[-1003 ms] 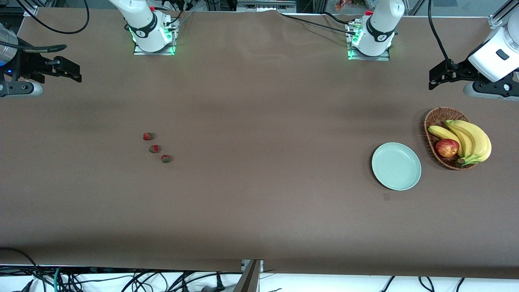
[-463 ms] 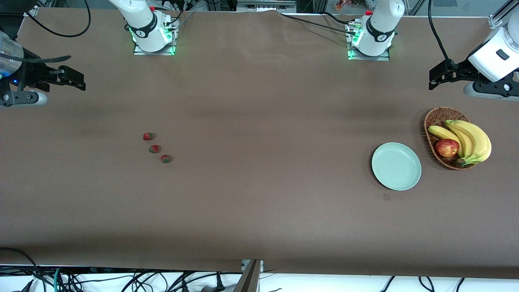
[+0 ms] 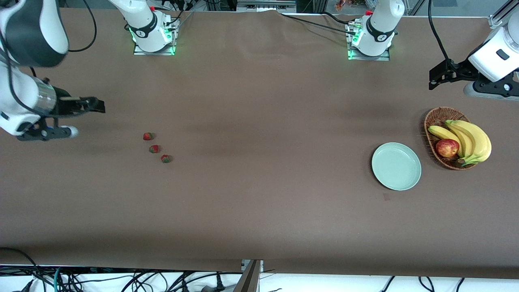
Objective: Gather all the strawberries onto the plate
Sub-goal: 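Move the right gripper out toward the three strawberries, then lower the right gripper and grasp one red strawberry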
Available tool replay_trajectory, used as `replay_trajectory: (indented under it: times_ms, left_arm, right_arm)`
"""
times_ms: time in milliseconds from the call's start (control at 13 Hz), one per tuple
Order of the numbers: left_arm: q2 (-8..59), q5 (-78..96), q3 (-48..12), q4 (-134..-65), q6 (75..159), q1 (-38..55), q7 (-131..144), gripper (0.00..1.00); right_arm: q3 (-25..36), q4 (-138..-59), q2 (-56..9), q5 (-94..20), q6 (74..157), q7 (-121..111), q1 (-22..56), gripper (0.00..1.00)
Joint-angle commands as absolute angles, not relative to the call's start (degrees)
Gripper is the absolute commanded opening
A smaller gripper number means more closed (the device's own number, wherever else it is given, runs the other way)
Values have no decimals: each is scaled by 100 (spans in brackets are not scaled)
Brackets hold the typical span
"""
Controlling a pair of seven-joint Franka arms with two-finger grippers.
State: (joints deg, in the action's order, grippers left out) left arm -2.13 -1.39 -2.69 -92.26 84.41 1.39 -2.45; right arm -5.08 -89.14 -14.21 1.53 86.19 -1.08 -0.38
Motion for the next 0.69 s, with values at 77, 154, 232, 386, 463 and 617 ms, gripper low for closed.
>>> replay_trajectory:
  times_ms: [77,154,232,386,463,617]
  left_arm:
    - [-255,-114,-308,-9158,8332,105,-193,100]
    - [-255,-114,-308,-9158,8332,105,-193,100]
    - [-255,-114,-308,-9158,8332,105,-193,100]
    - [-255,-114,-308,-9158,8332,105,-193,100]
    - [-255,-114,-308,-9158,8332,105,-202,100]
    - [-246,-114,-308,-9158,8332,105,-202,100]
  right_arm:
    - [-527,-8920,-2222,70,9305,-79,237,100]
    - [-527,-8991,-2372,62,9630,-79,272,100]
    - [-536,-9026,-2538,53,9859,-79,299,100]
    - [-545,-9087,-2803,9,10263,-79,404,100]
    - [-545,-9236,-2856,-61,10588,-79,483,100]
    - [-545,-9666,-2865,-62,11290,-70,650,100]
